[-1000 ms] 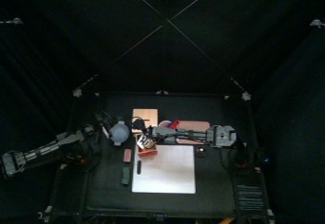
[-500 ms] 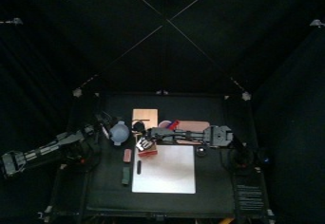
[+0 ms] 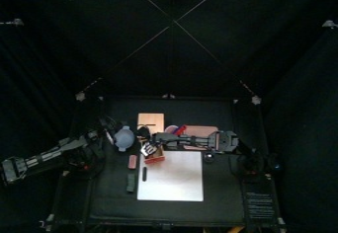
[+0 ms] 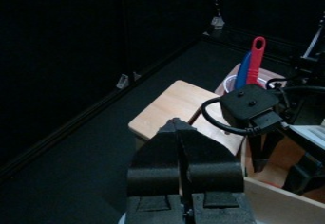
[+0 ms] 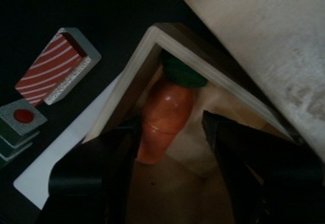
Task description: Grab carrot from open drawer and put onto cutting board
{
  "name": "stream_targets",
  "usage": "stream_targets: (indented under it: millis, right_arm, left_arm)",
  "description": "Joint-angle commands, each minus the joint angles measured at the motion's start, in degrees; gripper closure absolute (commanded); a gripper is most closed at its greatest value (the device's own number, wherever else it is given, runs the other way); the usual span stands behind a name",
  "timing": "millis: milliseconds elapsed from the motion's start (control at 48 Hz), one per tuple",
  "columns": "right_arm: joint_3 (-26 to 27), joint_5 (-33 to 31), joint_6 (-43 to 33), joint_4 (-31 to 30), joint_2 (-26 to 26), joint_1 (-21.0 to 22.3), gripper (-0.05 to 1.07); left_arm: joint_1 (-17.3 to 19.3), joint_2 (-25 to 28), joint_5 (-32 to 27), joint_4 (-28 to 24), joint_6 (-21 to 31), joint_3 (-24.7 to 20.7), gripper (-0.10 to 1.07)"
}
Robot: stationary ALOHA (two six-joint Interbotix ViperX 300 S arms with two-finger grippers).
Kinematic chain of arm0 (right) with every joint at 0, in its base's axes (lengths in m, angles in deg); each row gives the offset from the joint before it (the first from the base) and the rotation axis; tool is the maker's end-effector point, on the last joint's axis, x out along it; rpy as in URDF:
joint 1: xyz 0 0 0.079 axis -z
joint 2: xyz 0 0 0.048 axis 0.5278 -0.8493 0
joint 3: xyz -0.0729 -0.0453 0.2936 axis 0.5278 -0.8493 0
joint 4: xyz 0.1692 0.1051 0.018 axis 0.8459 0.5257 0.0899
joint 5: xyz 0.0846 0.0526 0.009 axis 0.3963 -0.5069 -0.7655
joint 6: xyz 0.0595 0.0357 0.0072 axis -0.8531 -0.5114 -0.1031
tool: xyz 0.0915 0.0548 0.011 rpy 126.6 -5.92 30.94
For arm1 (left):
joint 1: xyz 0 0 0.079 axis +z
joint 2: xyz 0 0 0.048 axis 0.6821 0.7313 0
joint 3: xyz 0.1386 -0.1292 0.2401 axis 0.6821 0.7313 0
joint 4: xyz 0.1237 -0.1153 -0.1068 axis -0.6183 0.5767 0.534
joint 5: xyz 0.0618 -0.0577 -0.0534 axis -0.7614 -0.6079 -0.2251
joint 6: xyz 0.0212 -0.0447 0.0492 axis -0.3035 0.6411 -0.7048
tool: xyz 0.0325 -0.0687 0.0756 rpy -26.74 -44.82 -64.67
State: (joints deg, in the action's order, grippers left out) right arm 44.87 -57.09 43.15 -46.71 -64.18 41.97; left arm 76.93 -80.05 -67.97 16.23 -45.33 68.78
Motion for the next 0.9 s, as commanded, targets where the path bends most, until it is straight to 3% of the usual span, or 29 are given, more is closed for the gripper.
stream_targets:
  millis: [0, 875]
  right_arm:
    - [0.8, 0.0, 0.0, -0.4, 0.4, 0.6, 0.13]
    - [-0.1, -2.5, 0.3, -9.8, -0.6, -0.4, 0.15]
  left_arm:
    - [0.2, 0.2, 0.3, 0.0, 0.0, -1.1, 0.97]
    - [0.2, 0.1, 0.3, 0.0, 0.0, -1.9, 0.97]
